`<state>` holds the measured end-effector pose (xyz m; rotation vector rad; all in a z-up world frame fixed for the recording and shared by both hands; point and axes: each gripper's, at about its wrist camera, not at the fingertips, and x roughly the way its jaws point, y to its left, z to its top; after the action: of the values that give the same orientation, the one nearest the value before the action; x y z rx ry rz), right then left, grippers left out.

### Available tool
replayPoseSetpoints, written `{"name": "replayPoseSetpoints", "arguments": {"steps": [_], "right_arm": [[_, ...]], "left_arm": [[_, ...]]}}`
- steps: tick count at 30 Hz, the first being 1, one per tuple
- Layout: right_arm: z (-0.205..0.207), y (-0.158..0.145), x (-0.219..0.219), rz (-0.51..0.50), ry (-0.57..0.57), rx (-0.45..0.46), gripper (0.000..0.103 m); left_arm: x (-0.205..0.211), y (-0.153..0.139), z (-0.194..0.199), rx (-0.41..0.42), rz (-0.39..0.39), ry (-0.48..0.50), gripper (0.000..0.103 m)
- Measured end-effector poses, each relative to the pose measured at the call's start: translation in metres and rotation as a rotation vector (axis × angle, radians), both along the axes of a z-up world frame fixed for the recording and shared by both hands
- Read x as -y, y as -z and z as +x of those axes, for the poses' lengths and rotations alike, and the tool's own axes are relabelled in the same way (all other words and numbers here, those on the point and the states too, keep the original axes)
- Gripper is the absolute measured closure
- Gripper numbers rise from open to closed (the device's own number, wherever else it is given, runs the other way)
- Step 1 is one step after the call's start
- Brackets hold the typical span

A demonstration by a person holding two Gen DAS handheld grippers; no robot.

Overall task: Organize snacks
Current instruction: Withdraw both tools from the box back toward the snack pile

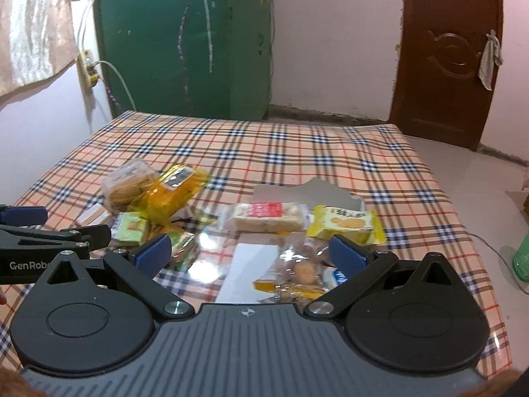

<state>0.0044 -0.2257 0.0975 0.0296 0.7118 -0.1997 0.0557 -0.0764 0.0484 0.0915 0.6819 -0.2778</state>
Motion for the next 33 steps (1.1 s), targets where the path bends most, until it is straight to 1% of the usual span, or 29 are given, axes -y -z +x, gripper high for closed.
{"name": "replayPoseSetpoints", "arguments": {"steps": [7,15,24,28,33], "right_arm": [[0.006,0.012,-0.025,0.007,-0.042,-0.012,0.0],[0.015,0.022,-0.039,0.018,-0.074,-0.02,0.0],[0.024,0.036,-0.046,0.024,-0.107,-0.037,0.0],[0.028,0.042,-0.048,0.028,-0.121,-0.045,0.0],[0.032,0.047,-0.049,0.031,-0.124,-0.047,0.0]], "left_arm": [[-0.017,0.006,-0.001,-0.001,0.003,-0.025,0.014],[-0.034,0.012,-0.001,-0.003,-0.004,-0.046,0.014],[-0.049,0.023,0.002,-0.02,-0.019,-0.063,0.014],[-0.052,0.029,0.004,-0.026,-0.011,-0.066,0.014],[-0.058,0.039,0.015,-0.029,0.018,-0.081,0.014]]}}
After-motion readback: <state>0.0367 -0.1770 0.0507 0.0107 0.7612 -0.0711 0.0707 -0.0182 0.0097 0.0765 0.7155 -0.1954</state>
